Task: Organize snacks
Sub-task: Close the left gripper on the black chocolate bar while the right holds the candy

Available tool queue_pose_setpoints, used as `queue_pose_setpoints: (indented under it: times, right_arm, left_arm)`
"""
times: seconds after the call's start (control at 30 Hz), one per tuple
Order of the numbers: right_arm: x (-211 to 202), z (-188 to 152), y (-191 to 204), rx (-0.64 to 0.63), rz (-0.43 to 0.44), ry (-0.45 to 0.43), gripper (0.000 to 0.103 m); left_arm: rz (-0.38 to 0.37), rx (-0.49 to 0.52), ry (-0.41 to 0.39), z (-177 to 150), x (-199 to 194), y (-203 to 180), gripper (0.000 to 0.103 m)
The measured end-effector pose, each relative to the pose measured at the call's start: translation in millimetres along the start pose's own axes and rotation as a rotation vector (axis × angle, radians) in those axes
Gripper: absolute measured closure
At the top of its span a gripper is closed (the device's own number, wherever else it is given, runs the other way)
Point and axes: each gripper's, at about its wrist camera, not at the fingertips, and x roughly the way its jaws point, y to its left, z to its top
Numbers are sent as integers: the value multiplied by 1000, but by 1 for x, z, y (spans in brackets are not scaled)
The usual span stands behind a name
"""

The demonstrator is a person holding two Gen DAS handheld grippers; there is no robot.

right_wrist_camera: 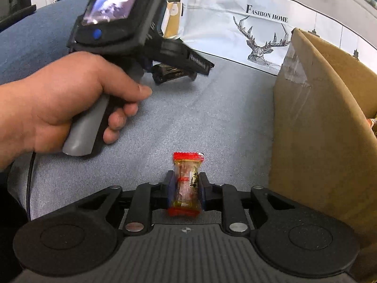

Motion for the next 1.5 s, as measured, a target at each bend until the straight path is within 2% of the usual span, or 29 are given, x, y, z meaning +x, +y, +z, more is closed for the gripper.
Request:
queue_pose_setpoints:
  times: [0.07,0.17,0.4,0.6,0.7,0.8,0.93,1.13,1.5]
  right_arm:
    - [-1,-1,0,-12,0,-6,82]
    - [-2,-1,-2,-6,14,-13,85]
    - [-17,-2,-1,15,35,-36,85]
    - [-46,-3,0,76,78,-23,85]
    - [-64,-8,-1,91,92,-14,85]
    - [-75,-22,-6,131,93,17,85]
    - [-77,-39,-10,151,93,35,85]
    - [-68,-55,-12,122,94,80,85]
    - [-67,-52,-12,109,88,70,84]
  left_arm:
    - [-18,-2,9,2,-7,-2,59]
    - [-34,-17,21,0,-24,-2,59]
    - [-67,-75,127,-22,-93,13,59]
    - [-124,-238,221,-51,-156,32,59]
    - [-177,-303,266,-58,-173,34,59]
    - [-184,-305,384,-76,-174,28,60]
    - [-196,-244,439,-83,-175,15,59]
    - [-173,-224,454,-84,-169,5,59]
    - [-163,-207,454,-84,-166,3,55]
